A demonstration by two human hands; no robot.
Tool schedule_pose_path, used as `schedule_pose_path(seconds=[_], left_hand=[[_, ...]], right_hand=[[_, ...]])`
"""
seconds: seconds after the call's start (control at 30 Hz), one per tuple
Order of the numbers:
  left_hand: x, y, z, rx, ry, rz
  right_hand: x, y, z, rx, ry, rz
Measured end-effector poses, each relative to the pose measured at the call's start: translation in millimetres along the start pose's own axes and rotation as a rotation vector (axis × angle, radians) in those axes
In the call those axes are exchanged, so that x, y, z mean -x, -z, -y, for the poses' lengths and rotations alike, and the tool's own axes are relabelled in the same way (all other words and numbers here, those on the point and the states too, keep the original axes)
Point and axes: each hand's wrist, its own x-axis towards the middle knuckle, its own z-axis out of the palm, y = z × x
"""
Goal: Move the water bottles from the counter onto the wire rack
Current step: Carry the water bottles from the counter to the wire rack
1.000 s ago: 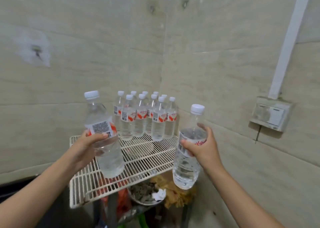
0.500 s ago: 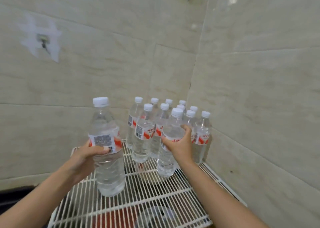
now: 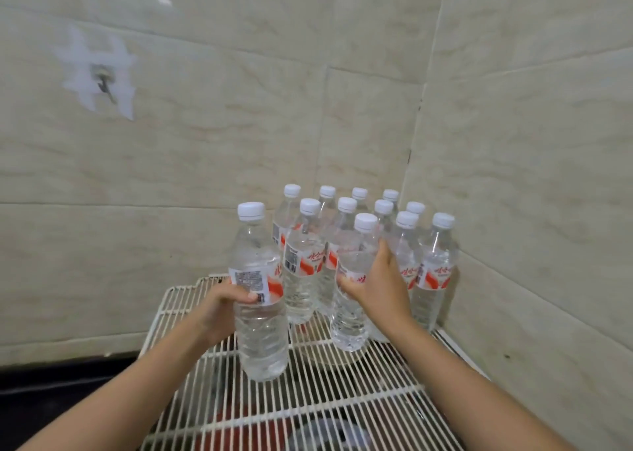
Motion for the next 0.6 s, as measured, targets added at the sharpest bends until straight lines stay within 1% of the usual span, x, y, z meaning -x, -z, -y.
schedule_pose_path(seconds=[0.03, 0.07, 0.1, 0.13, 0.17, 0.2, 0.23, 0.27, 0.3, 0.33, 0.4, 0.47, 0.5, 0.53, 0.6], left_hand=[[-4, -1, 2, -0.012, 0.002, 0.012], [-9, -2, 5, -0.030, 0.008, 0.020], [-13, -2, 7, -0.050, 0.022, 0.023], [-17, -3, 8, -0.064, 0.035, 0.029], [-20, -4, 8, -0.075, 0.046, 0.044], [-23, -7, 7, -0.088, 0.053, 0.071], [-25, -12, 5, -0.103, 0.057, 0.104], [-27, -15, 3, -0.114, 0.065, 0.133], [-29, -18, 1, -0.114, 0.080, 0.159], [-31, -22, -1, -0.111, 0.100, 0.193], [-34, -28, -2, -0.108, 0.125, 0.295], [-34, -32, -1, -0.103, 0.138, 0.362], [-33, -33, 0, -0.096, 0.150, 0.362], [-31, -34, 0, -0.086, 0.169, 0.320], [-27, -35, 0, -0.081, 0.165, 0.169]], right_hand=[[2, 6, 4, 0.114, 0.036, -0.005], [2, 12, 9, 0.222, 0.109, -0.071], [2, 20, 14, 0.316, 0.208, -0.178], [0, 27, 19, 0.347, 0.324, -0.309], [-1, 35, 29, 0.309, 0.439, -0.384], [0, 46, 42, 0.205, 0.505, -0.306], [0, 56, 58, 0.058, 0.516, -0.123], [0, 64, 71, -0.067, 0.494, 0.114], [-3, 69, 82, -0.106, 0.469, 0.287], [-8, 70, 90, -0.068, 0.474, 0.376], [-18, 69, 98, -0.022, 0.498, 0.455], [-23, 64, 99, -0.038, 0.507, 0.476], [-26, 62, 99, -0.051, 0.510, 0.467], [-29, 59, 98, -0.056, 0.503, 0.447], [-37, 53, 94, -0.043, 0.485, 0.402]])
